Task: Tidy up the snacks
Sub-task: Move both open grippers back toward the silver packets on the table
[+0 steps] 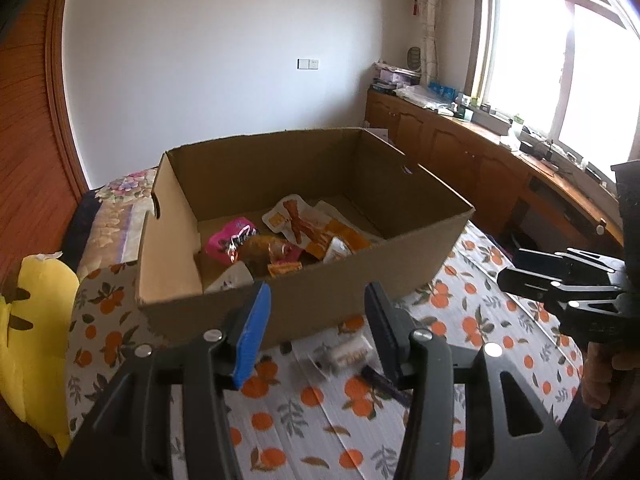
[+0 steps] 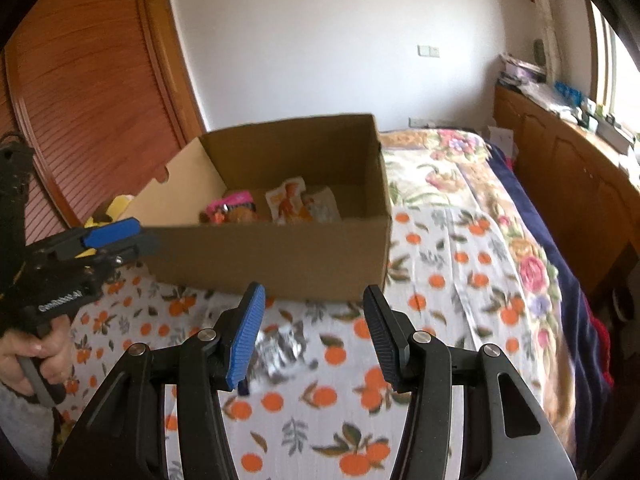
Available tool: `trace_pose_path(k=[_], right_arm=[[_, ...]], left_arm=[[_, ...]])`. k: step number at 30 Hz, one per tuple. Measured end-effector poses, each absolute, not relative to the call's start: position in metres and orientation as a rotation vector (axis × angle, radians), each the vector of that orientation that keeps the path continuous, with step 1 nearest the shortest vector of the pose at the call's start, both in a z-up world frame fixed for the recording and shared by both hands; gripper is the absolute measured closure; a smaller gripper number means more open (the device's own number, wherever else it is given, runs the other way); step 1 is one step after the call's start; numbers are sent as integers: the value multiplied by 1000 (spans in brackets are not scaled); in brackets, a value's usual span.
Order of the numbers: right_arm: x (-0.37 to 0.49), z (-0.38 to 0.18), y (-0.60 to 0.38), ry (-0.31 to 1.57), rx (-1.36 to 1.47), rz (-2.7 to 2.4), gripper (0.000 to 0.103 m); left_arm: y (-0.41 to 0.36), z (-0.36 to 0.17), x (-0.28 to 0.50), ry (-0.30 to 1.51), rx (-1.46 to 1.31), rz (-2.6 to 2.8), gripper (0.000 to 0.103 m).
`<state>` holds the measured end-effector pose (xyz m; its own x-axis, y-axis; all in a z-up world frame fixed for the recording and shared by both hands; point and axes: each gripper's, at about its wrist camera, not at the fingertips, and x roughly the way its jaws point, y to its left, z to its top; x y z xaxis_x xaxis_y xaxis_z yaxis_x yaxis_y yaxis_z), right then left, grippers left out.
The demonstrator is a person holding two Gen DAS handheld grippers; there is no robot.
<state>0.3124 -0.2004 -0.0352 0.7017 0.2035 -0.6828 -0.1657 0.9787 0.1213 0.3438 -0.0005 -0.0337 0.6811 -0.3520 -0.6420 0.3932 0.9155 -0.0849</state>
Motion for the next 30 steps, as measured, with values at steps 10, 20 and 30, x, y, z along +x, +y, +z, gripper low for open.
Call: trace_pose_path(k=[10, 20, 30], right_arm=[[291, -63, -198, 822, 67, 199, 50], [305, -113, -168, 930, 133, 277, 46], [331, -140, -164, 984, 211, 286, 46]], left_arm=[[0, -46, 318, 722, 80, -433, 53], [10, -72, 307, 760, 61, -428, 53], [19, -93, 303, 795, 51, -424, 53]])
